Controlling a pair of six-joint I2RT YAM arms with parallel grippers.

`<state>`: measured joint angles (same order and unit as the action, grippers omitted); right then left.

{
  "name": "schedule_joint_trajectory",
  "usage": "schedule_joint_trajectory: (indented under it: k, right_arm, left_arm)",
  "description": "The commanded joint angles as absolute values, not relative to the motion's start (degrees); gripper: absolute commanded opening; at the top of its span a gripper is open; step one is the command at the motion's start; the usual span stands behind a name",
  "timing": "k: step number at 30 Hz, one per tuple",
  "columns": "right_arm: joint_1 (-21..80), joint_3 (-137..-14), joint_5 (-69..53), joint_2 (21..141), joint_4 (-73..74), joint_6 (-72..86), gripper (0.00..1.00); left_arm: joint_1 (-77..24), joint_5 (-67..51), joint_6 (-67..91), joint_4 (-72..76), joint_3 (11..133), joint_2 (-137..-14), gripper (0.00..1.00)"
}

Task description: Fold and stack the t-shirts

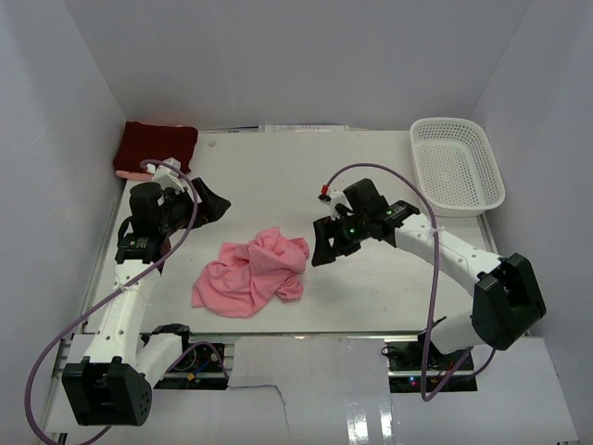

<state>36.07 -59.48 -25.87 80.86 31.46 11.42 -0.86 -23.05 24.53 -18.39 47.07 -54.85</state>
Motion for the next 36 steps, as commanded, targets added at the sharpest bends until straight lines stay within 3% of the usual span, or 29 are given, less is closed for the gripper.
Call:
schedule_joint_trajectory:
  k: [1,17,19,20,23,30,36]
  right_arm:
    - [40.2,-59.5,-28.2,82.7,24.2,13.5,0.76]
    - [44.0,-67.6,-30.9,99.7,13.6,15.6,0.73]
    - [44.1,-68.6,-31.3,101.2,13.0,15.7,0.61]
    - [44.1,-69.8,-31.6,102.5,12.7,15.7,0.38]
    - [44.1,-72.2,-30.7,104.1,13.9,15.5,0.08]
    - [41.2,-79.0,-23.7,104.2,17.8,15.2,0.08]
    - [32.7,-81.8,-19.3,102.9,21.6,15.5,0.08]
  left_arm:
    - [-0.9,-21.9,26.8,-21.4,48.5,-54.1,0.98]
    - [-0.9,-16.6,30.3,-25.4,49.0,-56.1,0.98]
    - [-0.8,-15.5,30.0,-26.0,49.2,-55.6,0.98]
    - [-0.8,-15.2,30.0,-26.2,49.3,-55.5,0.98]
    - [-0.8,-14.9,29.4,-26.9,49.5,-54.9,0.98]
    - [-0.8,-14.9,28.2,-27.1,49.7,-54.1,0.98]
    - [-0.8,-16.4,23.2,-29.4,50.5,-57.2,0.98]
